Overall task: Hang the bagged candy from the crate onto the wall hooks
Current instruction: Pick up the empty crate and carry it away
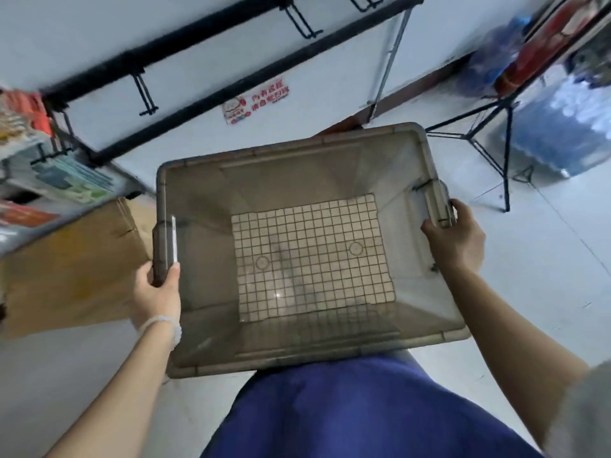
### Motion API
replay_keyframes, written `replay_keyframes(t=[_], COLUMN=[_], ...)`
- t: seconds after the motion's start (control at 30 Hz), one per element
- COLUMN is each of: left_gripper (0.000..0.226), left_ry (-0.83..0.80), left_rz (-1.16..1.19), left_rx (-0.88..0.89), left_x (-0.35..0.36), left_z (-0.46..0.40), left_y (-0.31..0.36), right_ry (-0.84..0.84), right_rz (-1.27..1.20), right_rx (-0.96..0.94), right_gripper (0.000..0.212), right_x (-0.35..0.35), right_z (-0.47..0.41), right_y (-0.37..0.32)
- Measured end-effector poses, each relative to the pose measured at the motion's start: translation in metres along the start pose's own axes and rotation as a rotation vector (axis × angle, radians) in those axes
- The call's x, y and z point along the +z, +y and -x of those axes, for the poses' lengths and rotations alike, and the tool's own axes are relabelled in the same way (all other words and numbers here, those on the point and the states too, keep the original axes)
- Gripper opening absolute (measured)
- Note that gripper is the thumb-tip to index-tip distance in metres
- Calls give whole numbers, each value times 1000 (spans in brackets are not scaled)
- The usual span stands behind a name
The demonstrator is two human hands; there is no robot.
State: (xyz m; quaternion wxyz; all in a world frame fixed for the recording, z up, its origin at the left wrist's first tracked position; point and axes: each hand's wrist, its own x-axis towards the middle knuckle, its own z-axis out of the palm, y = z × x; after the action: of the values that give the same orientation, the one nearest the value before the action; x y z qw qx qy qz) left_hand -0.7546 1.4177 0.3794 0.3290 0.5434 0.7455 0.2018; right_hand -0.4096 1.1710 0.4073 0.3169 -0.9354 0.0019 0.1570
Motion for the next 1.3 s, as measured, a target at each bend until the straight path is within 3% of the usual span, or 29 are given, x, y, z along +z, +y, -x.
replay_keyframes(t=[0.17, 0.37, 0.7, 1.03, 1.3], left_gripper=[32, 38, 45, 46, 44], left_ry=[-107, -222, -654, -1089, -1275], left_rz=[98, 0, -59, -96, -163], left_rx=[189, 410, 828, 1158, 1330], left_x=[7, 49, 154, 226, 233], left_z=[36, 105, 261, 398, 497], left_y=[56, 134, 250, 293, 272], right_ry=[125, 307, 760, 1159, 1352], right_rz=[-91, -199, -252, -337, -333], right_rx=[38, 185, 498, 870, 1070], right_gripper=[53, 53, 47, 48, 45], right_x=[-71, -163, -293, -322, -302], right_z=[10, 15, 86, 214, 300], right_y=[25, 87, 202, 250, 288])
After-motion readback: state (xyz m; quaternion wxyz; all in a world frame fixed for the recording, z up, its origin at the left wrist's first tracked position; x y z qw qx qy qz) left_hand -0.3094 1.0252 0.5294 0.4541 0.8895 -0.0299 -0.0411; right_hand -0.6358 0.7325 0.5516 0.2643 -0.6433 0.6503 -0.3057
